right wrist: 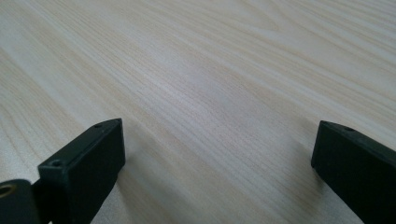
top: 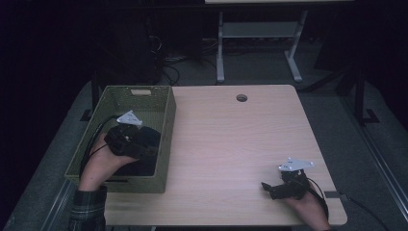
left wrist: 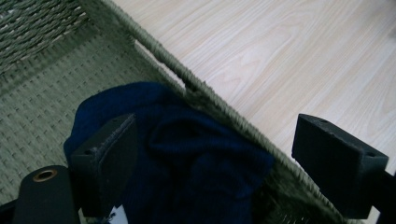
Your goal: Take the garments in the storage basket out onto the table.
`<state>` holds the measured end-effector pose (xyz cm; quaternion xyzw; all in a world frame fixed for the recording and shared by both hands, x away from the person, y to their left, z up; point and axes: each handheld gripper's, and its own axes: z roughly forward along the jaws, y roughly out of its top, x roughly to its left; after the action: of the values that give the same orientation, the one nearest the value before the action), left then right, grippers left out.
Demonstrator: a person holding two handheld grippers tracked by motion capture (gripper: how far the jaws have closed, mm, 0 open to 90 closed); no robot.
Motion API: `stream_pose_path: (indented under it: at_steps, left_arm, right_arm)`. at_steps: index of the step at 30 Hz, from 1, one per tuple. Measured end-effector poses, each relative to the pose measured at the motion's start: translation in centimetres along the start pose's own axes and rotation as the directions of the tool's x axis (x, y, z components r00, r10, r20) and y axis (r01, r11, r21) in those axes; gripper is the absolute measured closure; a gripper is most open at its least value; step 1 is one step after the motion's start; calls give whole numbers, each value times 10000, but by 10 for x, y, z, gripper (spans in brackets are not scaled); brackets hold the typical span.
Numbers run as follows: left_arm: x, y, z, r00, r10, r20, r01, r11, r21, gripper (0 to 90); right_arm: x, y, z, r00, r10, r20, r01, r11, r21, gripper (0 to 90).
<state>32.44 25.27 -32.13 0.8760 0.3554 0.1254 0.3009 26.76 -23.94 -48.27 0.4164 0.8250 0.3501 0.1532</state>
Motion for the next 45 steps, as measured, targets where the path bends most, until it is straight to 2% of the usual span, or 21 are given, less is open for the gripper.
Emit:
stream_pose_path:
  at_steps: [9,13,19,27,35,40,45]
  left_arm:
    - [5,-13,-4,9999,-60,-109,62,9999,160,143]
    - [7,-21,-5,9996,-238,-137,243,9992,321,144]
    - [10,-30,2,9995,-290,-86,294,9979,586,142]
    - [7,-31,11,9998,-159,74,152,9967,802,138]
    - [8,-33,24,9999,-127,74,115,9893,1454,137]
    - [9,-34,31,9999,-66,85,48,9809,1943,138]
    - [10,-34,38,9998,-9,180,-32,9748,2229,146]
  right_arm:
    - [0,0,0,10000,8,-1,-8,10000,5,26]
    - [0,0,0,10000,9,-1,-9,10000,6,26]
    - [0,0,0,10000,7,-3,-7,10000,5,26]
    - [0,0,0,10000,2,-2,-2,10000,6,26]
    - [0,0,0,10000,2,-2,-2,10000,7,26]
    - [0,0,0,10000,5,-1,-5,10000,7,26]
    - [0,0,0,10000,2,-3,-2,10000,9,26]
